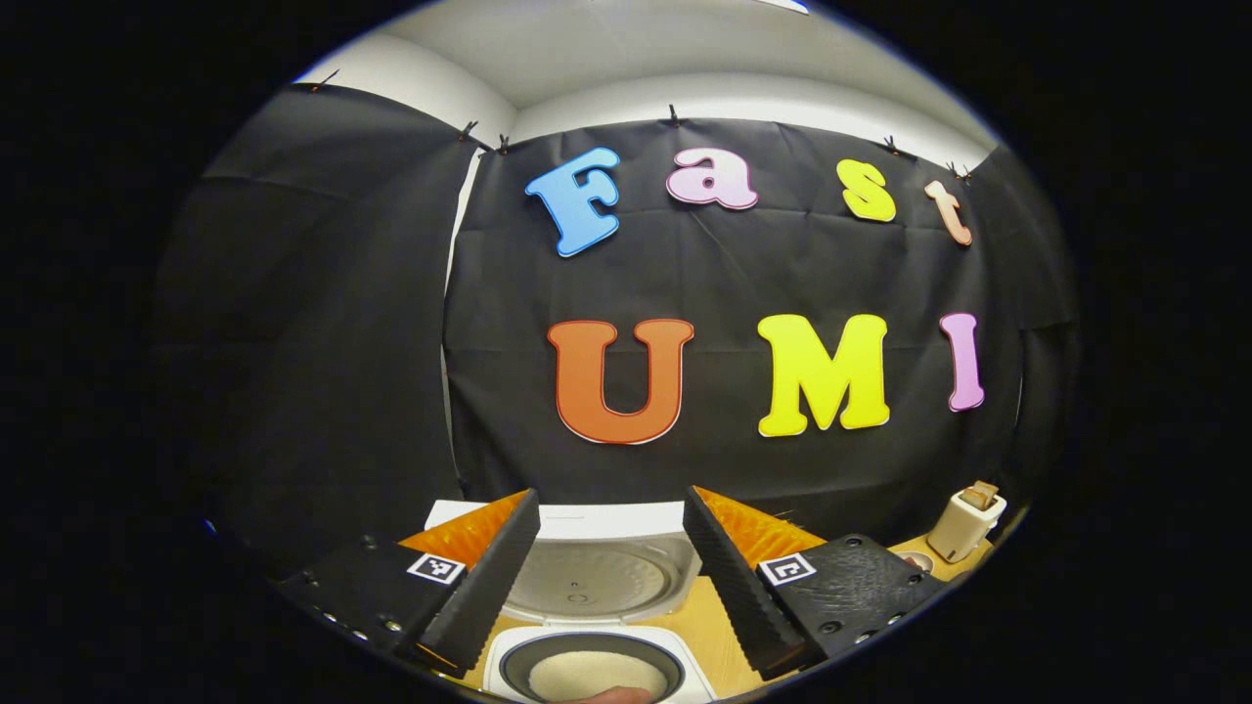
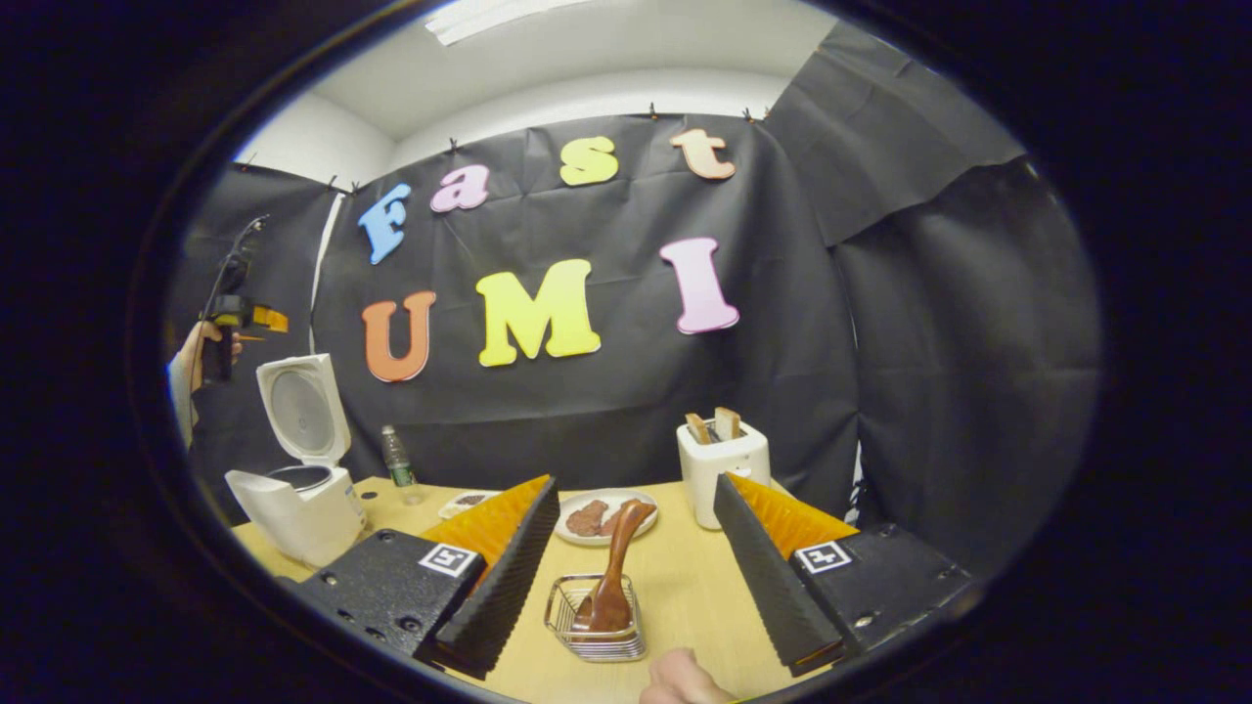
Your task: Close the left gripper, press the button to open the rice cooker; take a wooden spoon from the chopstick holder with the right hand, scoop a spoonful of rice and pour it into the rice cooker, then put the wooden spoon back into the chopstick holder.
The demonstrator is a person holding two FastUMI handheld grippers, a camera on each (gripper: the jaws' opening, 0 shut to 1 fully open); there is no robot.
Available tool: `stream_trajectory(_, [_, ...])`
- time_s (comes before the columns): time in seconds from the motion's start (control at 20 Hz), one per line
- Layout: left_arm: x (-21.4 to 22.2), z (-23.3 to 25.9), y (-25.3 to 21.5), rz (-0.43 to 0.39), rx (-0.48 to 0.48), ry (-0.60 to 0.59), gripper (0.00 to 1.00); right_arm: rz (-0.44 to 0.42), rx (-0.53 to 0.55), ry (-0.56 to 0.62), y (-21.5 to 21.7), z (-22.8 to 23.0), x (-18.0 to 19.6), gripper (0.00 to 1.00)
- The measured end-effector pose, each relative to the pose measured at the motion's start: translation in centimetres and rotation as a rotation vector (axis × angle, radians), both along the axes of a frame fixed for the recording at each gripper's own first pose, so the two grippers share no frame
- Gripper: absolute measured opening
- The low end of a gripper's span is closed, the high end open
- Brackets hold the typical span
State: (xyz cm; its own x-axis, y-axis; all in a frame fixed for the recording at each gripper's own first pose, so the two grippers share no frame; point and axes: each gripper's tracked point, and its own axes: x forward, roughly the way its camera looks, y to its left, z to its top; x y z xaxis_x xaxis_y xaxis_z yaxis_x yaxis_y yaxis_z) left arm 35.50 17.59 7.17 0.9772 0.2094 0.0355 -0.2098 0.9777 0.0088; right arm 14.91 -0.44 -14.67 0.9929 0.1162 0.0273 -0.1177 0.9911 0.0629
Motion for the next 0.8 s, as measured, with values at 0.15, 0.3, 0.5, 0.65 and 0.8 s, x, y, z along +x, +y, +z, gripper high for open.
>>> stream_trajectory(0.15, [3.9,-0.9,2.5,0.036,-0.057,0.023,0.94,0.027,-0.001,-0.039,0.7,1.1,-0.8,0.96])
stream_trajectory(0.3, [7.0,-2.4,5.0,0.066,-0.048,0.075,0.94,0.066,0.015,-0.042,2.1,1.6,-1.6,1.00])
stream_trajectory(0.5, [9.5,-3.8,6.4,0.088,-0.046,0.147,0.94,0.079,-0.032,-0.047,3.3,1.6,-2.9,0.96])
stream_trajectory(0.65, [10.4,-5.9,6.9,0.099,-0.049,0.245,0.94,0.071,-0.053,-0.036,3.9,2.1,-4.4,1.00])
stream_trajectory(0.8, [10.1,-6.0,6.2,0.089,-0.063,0.260,0.96,0.069,-0.051,-0.036,4.3,3.3,-6.3,0.96])
